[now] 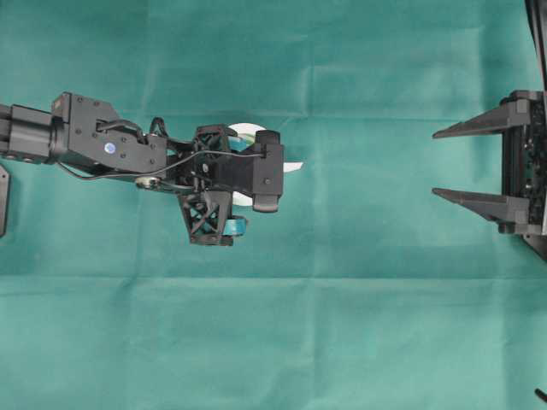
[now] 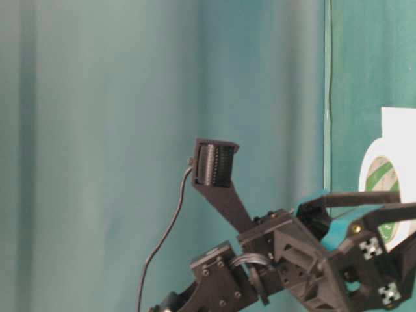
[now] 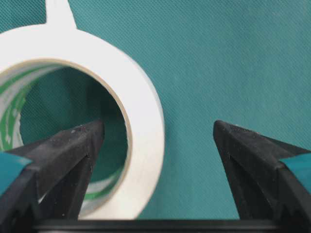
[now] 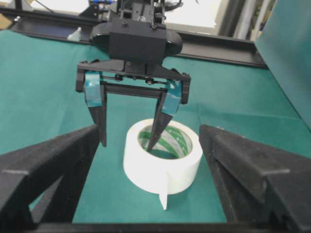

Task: Peel off the duct tape with your right arm.
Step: 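Close the left gripper on the roll wall and lift it upright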

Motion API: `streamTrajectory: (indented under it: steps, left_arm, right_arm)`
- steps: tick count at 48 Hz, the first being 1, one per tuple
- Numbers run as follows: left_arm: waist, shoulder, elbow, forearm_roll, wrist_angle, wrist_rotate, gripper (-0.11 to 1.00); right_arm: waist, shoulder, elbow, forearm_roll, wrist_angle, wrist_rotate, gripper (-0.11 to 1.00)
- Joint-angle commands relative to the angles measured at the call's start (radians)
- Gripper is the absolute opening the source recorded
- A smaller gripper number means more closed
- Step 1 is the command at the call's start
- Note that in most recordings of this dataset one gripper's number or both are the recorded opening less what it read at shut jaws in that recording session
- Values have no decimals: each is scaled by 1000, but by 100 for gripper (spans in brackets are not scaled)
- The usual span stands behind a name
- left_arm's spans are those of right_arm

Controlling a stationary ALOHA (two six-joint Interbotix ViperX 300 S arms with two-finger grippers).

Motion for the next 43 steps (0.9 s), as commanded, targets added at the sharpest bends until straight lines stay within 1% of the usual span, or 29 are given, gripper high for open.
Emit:
streamTrajectory:
  steps: [1, 19, 36, 40, 43]
  left_arm:
    - [3, -3, -15, 0, -21, 0, 98]
    - [11, 41, -15, 0, -38, 0, 98]
    - [14, 49, -14, 0, -48, 0, 97]
    - [14, 49, -14, -2, -46, 2, 93]
    - [14, 48, -14, 0, -48, 2, 84]
  right_arm:
    - [-2, 6, -11, 2, -14, 8, 76]
    - [-2, 6, -2, -3, -15, 20, 76]
    - [-2, 6, 5, -2, -15, 29, 76]
    - [-2, 6, 6, -2, -15, 29, 76]
    - [-2, 6, 6, -2, -14, 29, 76]
